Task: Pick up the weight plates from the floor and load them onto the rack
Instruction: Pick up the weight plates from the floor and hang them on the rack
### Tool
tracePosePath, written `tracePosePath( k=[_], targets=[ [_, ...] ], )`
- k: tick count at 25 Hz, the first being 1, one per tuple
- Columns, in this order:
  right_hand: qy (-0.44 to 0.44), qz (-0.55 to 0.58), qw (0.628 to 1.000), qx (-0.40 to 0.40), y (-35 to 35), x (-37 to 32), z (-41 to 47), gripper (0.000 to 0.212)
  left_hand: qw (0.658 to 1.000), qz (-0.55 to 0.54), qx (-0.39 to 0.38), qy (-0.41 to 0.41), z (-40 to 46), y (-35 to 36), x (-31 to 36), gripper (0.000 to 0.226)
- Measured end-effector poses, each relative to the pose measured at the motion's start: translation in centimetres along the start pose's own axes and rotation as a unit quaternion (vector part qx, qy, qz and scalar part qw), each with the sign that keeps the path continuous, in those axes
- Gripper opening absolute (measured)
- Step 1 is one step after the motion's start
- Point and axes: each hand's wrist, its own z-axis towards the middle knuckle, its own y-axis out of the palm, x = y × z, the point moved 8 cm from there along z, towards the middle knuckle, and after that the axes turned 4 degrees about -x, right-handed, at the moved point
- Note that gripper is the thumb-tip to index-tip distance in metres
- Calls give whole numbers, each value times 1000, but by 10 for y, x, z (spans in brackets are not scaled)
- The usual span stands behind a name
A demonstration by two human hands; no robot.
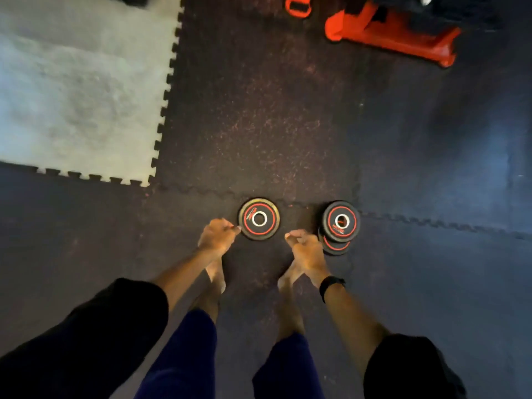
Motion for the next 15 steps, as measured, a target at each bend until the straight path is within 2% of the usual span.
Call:
tracePosePath(
  k=[2, 3, 6, 11, 15],
  targets=[
    [16, -28, 999, 2, 30, 15, 72, 66, 1000, 11, 10, -10, 77, 30, -24, 22],
    [26, -40, 999, -11, 46, 23, 106, 73, 1000, 6, 14, -24, 115, 47, -40, 22],
    [52, -48, 995, -63, 91, 55, 215, 57, 997, 0, 40, -72, 225, 100, -89, 15],
    [56, -26, 996, -61, 142, 108, 351, 62, 995, -11, 46, -89, 349, 170, -124, 76],
    [45, -13, 998, -41, 167, 127, 406, 76, 990, 21, 91, -103, 397, 198, -131, 92]
  ],
)
